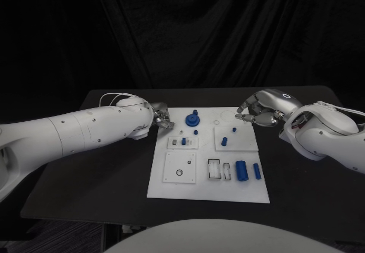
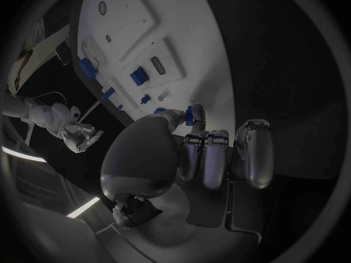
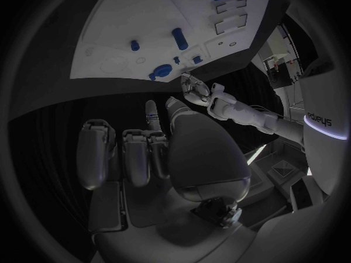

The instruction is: Assemble the parts on the task board

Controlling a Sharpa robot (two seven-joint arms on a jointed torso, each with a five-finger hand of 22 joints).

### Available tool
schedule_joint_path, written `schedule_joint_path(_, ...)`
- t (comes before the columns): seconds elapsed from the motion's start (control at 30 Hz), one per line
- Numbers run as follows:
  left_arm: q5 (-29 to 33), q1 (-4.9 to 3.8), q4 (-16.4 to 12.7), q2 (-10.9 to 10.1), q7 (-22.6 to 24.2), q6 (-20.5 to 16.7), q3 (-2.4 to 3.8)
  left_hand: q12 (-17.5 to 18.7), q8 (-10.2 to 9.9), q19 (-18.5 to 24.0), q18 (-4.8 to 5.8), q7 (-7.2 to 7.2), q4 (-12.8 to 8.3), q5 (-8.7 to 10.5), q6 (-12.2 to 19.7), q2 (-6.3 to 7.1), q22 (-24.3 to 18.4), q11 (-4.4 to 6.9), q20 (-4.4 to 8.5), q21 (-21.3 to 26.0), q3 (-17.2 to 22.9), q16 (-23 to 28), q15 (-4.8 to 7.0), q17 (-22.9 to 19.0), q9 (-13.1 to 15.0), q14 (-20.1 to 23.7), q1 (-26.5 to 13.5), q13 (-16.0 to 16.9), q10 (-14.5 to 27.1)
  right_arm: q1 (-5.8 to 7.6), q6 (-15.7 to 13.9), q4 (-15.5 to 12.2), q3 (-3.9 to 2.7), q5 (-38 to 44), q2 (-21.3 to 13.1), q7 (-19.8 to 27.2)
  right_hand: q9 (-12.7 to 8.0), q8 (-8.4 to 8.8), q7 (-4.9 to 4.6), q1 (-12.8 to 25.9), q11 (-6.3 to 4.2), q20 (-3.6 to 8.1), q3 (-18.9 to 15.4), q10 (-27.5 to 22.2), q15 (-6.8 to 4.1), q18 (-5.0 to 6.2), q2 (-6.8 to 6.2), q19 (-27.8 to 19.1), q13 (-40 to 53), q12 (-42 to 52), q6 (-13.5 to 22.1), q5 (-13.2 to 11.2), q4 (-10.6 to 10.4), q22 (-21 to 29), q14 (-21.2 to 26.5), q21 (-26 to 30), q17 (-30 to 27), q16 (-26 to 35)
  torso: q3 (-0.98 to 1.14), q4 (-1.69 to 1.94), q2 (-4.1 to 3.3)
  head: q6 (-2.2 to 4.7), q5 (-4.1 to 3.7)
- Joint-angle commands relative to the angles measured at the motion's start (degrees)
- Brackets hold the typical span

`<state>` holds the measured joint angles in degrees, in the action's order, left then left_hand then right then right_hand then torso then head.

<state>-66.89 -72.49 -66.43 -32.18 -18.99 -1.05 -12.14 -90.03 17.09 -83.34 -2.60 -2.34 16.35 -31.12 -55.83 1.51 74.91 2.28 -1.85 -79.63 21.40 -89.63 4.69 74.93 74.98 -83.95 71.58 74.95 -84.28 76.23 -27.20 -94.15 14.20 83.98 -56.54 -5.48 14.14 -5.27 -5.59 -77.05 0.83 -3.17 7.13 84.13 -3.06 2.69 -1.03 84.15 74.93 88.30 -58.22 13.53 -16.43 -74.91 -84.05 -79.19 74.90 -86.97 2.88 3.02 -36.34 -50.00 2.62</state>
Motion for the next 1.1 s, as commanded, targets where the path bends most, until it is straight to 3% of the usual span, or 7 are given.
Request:
schedule_joint_path(0.03,6.4,0.11,-1.6,-1.1,2.5,-4.4,0.05,0.0,0.4,-0.2,-0.25,0.94,-2.3,-0.2,-1.2,0.7,10.0,0.15,0.37,0.0,2.8,-0.4,0.34,15.1,1.6,-6.0,-0.4,15.1,-5.7,-0.16,0.6,-0.2,-0.04,0.1,-0.2,-0.6,-0.1,0.19,-0.06,-0.1,0.21,-0.25,0.2,4.0,0.23,-0.1,0.46,1.4,12.8,-0.3,-0.3,0.3,0.0,-11.7,-5.0,0.2,10.9,0.2,0.0,-0.03,-0.01,0.0,0.05)
schedule_joint_path(0.33,9.0,0.1,-9.7,-6.8,-2.4,-6.0,0.04,0.0,0.8,0.0,-0.34,0.93,-1.7,0.18,-1.2,1.35,10.0,0.13,0.38,0.4,3.8,-0.4,0.33,15.1,1.5,-6.0,-2.6,15.1,-5.7,-0.16,0.8,-0.2,-0.04,0.1,-0.6,-1.0,-0.1,0.19,-0.05,-0.2,0.19,-0.24,0.3,4.0,0.22,-0.11,0.53,1.4,12.7,-0.4,-0.3,0.4,0.0,-11.7,-5.0,0.2,10.9,0.2,-0.02,0.01,0.03,0.0,0.32)
schedule_joint_path(0.53,9.2,0.11,-14.4,-9.5,-5.2,-6.6,0.04,0.0,1.0,0.0,-0.37,0.94,-1.0,0.94,-1.2,1.36,10.0,0.13,0.38,0.6,4.0,-0.4,0.34,15.1,1.5,-6.0,-4.1,15.1,-5.7,-0.16,0.9,-0.1,-0.04,0.1,-0.6,-1.1,-0.1,0.18,-0.02,-0.4,0.17,-0.23,0.4,4.0,0.21,-0.09,0.57,1.4,12.7,-0.4,-0.4,0.5,0.1,-11.6,-5.0,0.3,10.8,0.3,0.03,-0.03,0.04,0.0,0.67)
schedule_joint_path(0.73,9.3,0.24,-17.2,-10.6,-6.1,-7.7,0.04,0.0,1.1,-0.1,-0.33,0.93,-0.4,1.17,-1.3,0.95,10.1,0.12,0.39,0.5,3.6,-0.4,0.35,15.1,1.5,-6.0,-5.5,15.1,-5.7,-0.16,0.9,0.0,-0.04,0.1,-0.5,-1.2,-0.1,0.18,0.01,-0.7,0.13,-0.21,0.5,3.9,0.18,-0.08,0.58,1.4,12.6,-0.5,-0.5,0.8,0.2,-11.6,-5.0,0.3,10.8,0.3,0.02,-0.04,0.01,0.0,0.85)
schedule_joint_path(1.1,5.7,2.66,-17.5,-10.3,-6.2,-8.7,0.04,0.0,1.2,-0.3,-0.27,0.82,0.1,1.48,-1.0,0.6,10.3,0.01,0.35,0.4,1.8,-0.4,0.27,15.1,1.5,-6.0,-7.8,15.1,-5.7,-0.16,0.9,0.0,-0.04,0.1,-0.5,-1.2,-0.2,0.2,0.04,-1.2,0.09,-0.16,0.8,3.9,0.13,-0.08,0.55,1.4,12.6,-0.5,-0.6,1.8,0.2,-11.6,-5.0,0.3,10.8,0.3,-0.01,-0.1,-0.01,0.0,0.52)
